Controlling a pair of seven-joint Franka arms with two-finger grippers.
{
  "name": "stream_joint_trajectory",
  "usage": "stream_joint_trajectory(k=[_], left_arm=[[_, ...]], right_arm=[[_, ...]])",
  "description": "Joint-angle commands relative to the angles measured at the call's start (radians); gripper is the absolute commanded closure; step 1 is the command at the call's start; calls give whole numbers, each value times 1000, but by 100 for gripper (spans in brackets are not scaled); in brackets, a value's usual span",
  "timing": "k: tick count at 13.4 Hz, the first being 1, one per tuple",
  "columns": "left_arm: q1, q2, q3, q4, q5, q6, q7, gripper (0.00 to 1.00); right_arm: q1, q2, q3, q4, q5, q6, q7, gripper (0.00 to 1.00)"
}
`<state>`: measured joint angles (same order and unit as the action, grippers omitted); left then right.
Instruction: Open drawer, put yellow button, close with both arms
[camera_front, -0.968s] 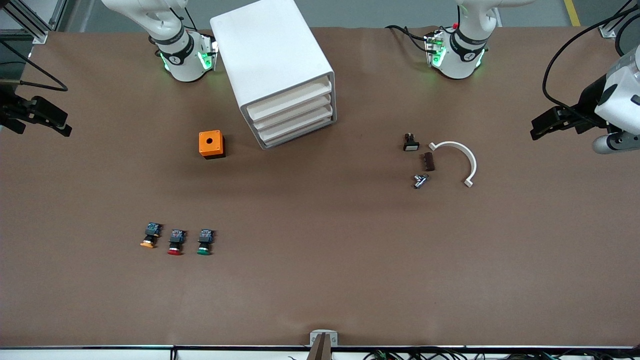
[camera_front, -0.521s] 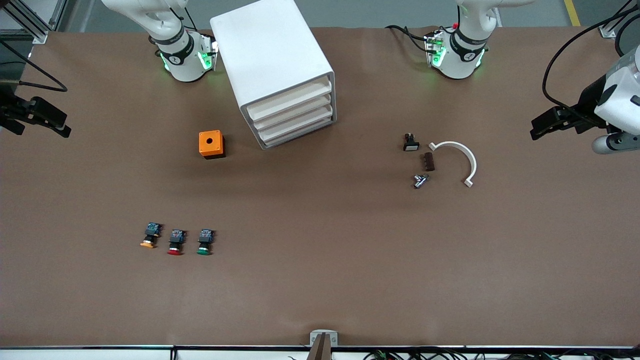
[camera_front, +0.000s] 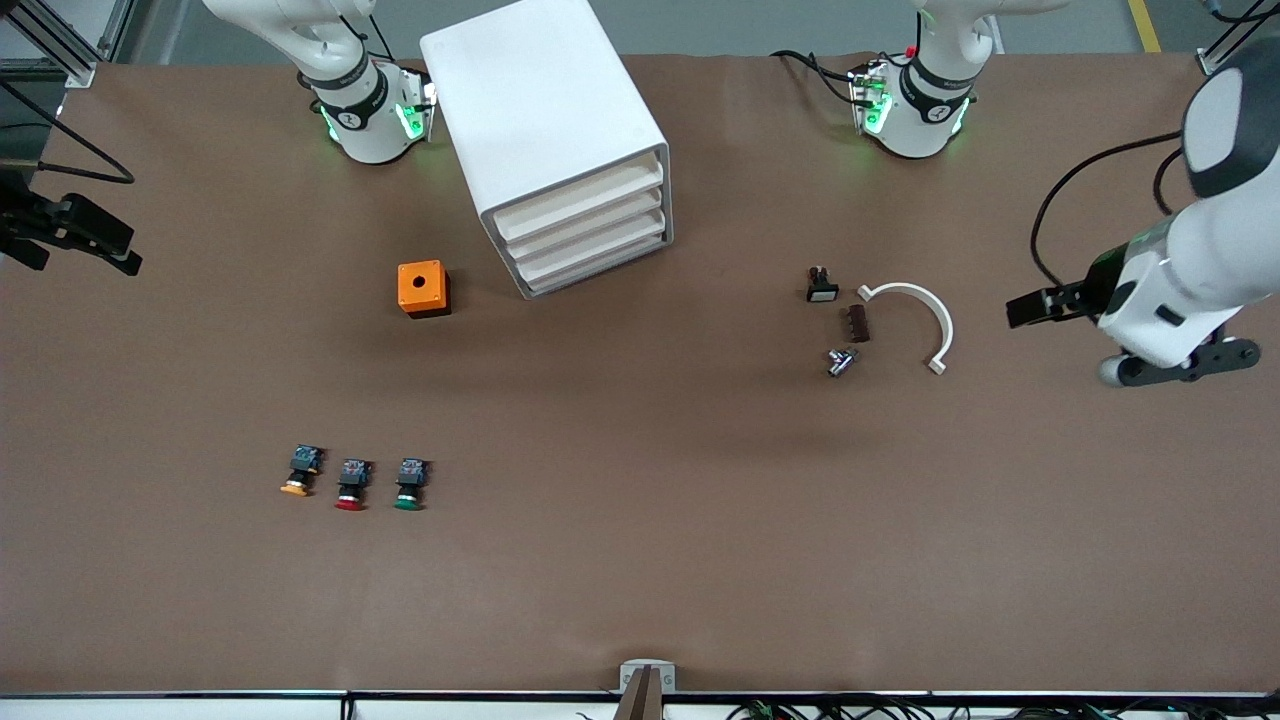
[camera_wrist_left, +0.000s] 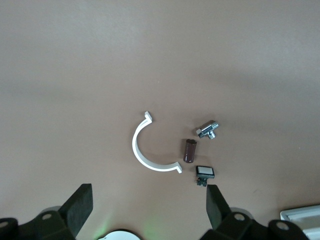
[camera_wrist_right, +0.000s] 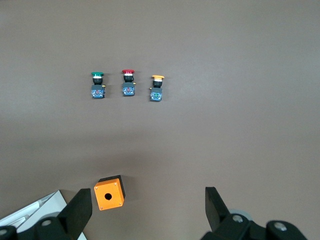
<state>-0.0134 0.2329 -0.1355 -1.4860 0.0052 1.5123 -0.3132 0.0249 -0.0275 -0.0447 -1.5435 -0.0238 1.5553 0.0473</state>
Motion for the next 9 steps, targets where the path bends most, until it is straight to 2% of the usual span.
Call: stream_joint_trajectory(k=[1,6,9], left_arm=[[-45,69,-1,21,-13,38,-93,0],[-172,204,-1,33,-14,72,-429,0],[-243,250,1,42,-27,74,-628,0]], right_arm=[[0,-8,2,-3,-12,-1,-6,0],[-2,-3,0,-6,-10,0,-6,0],[-6,18,-4,-6,-10,2,-6,0]])
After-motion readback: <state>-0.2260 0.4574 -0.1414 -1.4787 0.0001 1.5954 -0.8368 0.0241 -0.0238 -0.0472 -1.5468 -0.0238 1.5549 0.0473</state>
